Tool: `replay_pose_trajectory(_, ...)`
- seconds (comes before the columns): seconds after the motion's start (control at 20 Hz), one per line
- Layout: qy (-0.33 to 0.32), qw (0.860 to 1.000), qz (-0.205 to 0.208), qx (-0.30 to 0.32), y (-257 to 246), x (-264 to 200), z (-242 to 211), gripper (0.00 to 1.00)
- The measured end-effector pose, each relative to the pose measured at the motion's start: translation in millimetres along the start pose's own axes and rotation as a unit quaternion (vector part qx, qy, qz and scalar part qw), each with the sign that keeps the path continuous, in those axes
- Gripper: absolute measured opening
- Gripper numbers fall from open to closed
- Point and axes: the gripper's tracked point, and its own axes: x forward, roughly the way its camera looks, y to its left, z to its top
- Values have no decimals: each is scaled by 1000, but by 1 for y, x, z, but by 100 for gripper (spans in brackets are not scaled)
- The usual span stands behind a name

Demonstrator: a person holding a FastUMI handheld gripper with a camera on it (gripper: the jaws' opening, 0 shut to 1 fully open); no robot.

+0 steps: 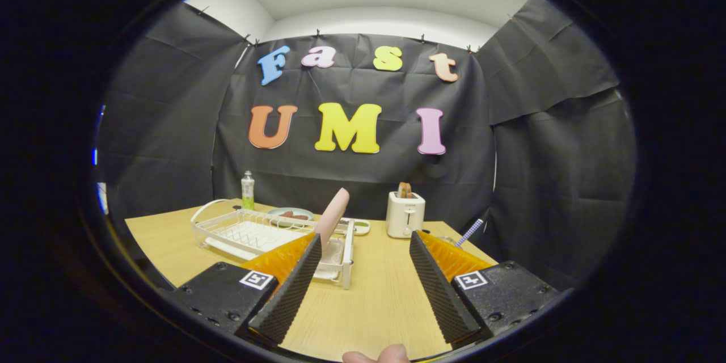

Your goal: Take the plate from the dish rack, then take the spoon from the basket and place it into the plate.

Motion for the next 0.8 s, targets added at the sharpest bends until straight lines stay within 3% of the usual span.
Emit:
replay_pose_trajectory(0.45,6,999,34,-4,5,39,66,100)
replay_pose_trajectory(0.8,61,996,61,-2,16,101,121,100)
